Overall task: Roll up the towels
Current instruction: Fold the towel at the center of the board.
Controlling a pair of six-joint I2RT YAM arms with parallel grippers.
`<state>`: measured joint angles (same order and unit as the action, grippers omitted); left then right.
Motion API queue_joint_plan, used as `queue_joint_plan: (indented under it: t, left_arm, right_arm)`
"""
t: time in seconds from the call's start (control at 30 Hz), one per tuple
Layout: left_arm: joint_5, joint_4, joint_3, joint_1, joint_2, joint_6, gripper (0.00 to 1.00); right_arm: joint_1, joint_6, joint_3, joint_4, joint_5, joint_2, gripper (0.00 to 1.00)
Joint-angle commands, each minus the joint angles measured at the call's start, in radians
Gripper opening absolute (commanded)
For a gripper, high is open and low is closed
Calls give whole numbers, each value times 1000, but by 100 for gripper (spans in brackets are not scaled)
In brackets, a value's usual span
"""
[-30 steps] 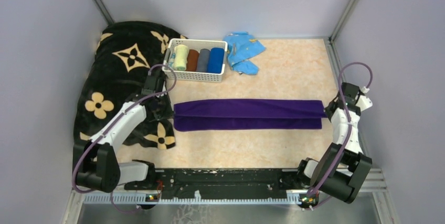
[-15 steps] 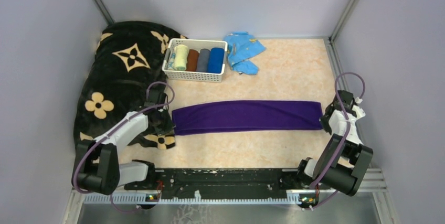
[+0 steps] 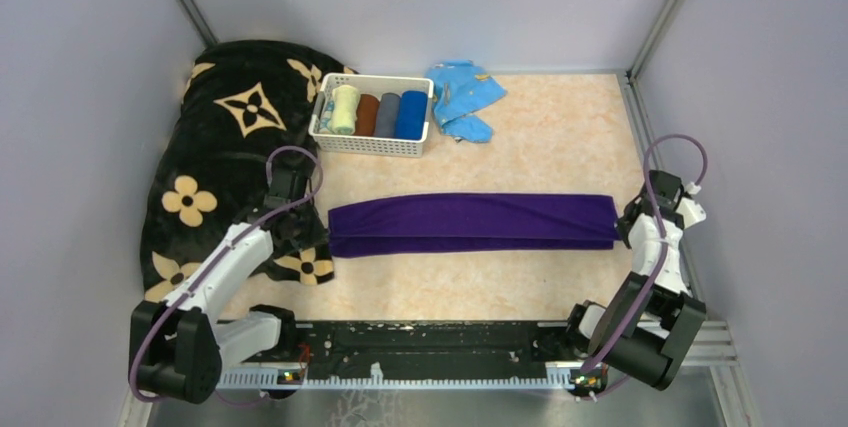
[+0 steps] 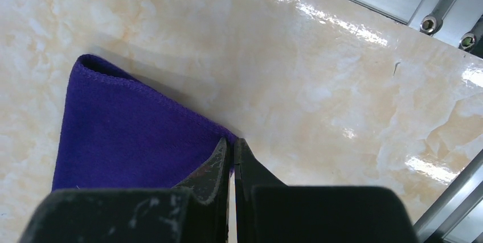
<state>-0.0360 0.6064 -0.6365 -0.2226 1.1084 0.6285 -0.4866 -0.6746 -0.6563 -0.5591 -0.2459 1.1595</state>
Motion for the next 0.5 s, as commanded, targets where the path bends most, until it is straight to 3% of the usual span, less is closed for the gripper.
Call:
queue_joint_plan:
  t: [0.0, 0.47]
  left_arm:
    - [-50, 31, -21, 5, -40, 7, 0]
    - [25, 0, 69, 2, 33, 71, 1]
  right_arm:
    - [-14, -7, -27, 9, -56, -34, 0]
    - [-21, 17, 43, 54, -30, 23, 1]
